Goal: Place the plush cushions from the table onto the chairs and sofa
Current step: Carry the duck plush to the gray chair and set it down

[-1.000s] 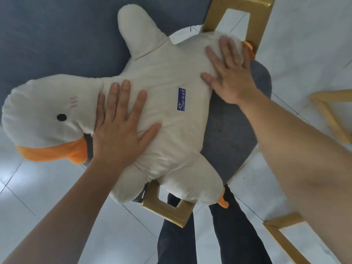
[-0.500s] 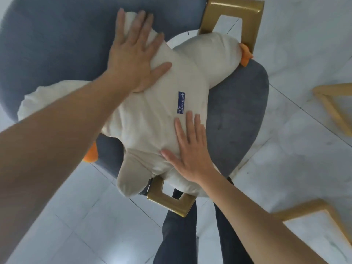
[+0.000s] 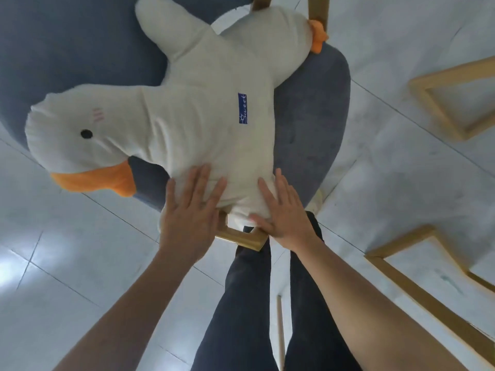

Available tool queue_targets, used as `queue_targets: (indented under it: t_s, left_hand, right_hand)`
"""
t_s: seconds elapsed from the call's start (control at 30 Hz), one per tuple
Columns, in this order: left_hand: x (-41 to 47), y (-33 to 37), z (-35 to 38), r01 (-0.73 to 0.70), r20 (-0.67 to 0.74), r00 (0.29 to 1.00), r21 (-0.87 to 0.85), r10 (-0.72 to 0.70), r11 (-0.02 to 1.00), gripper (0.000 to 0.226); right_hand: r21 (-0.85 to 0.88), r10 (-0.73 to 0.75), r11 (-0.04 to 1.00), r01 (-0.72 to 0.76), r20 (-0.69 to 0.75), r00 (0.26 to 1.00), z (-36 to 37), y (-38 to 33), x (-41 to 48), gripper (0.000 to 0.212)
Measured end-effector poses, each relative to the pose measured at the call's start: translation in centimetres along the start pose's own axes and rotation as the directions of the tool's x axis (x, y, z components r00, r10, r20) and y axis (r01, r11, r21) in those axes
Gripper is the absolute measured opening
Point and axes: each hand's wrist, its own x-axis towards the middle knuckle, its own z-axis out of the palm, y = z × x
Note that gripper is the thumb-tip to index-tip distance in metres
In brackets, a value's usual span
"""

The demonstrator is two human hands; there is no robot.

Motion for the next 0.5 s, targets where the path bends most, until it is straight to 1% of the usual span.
queue_targets:
  t_s: [0.03, 0.07, 0.1, 0.17, 0.2, 0.27, 0.37, 0.43, 0.5]
  left_hand:
    - [-0.8, -0.4, 0.2, 0.002, -0.004, 1.0, -0.005, -0.002, 1.0, 0.061]
    - [-1.3, -0.7, 0.3, 0.003, -0.014, 1.0, -0.012, -0.004, 1.0, 0.058]
    - [-1.8, -0.7, 0.2, 0.022, -0.036, 0.999, -0.023, -0.023, 0.999, 0.056]
    - [-2.8, -0.4, 0.3, 0.109, -0.075, 0.991, -0.063, -0.114, 0.992, 0.056]
    - [-3.1, 0.0, 0.5, 0.152, -0.075, 0.984, -0.088, -0.159, 0.984, 0.056]
    - [-3.5, 0.6, 0.9, 0.213, -0.061, 0.973, -0.131, -0.222, 0.968, 0.056]
    - [-3.3, 0.8, 1.4, 0.254, -0.05, 0.962, -0.201, -0.269, 0.946, 0.054]
    - [-3.0, 0.2, 1.1, 0.242, -0.035, 0.966, -0.223, -0.256, 0.944, 0.055]
    - [-2.9, -0.7, 0.2, 0.223, 0.001, 0.973, -0.264, -0.231, 0.938, 0.054]
  right_hand:
    - [-0.005, 0.021, 1.0, -0.02, 0.027, 0.999, 0.2, 1.0, -0.5, 0.091]
    - [0.012, 0.069, 0.997, -0.07, 0.057, 0.996, 0.2, 1.9, -0.9, 0.095]
    - [0.063, 0.141, 0.987, -0.147, 0.093, 0.986, 0.0, 2.6, -1.2, 0.098]
    - [0.192, 0.26, 0.938, -0.288, 0.157, 0.953, 0.2, 3.6, -1.5, 0.104]
    - [0.217, 0.273, 0.929, -0.301, 0.15, 0.95, 0.4, 3.9, -1.5, 0.105]
    - [0.173, 0.254, 0.948, -0.266, 0.086, 0.963, 0.9, 4.0, -1.5, 0.105]
    - [0.035, 0.255, 0.966, -0.255, 0.019, 0.967, 1.1, 3.9, -1.2, 0.104]
    - [-0.015, 0.275, 0.961, -0.275, 0.056, 0.96, 0.4, 3.4, -0.7, 0.104]
    - [-0.014, 0.317, 0.948, -0.319, 0.167, 0.934, -0.8, 2.7, -0.3, 0.106]
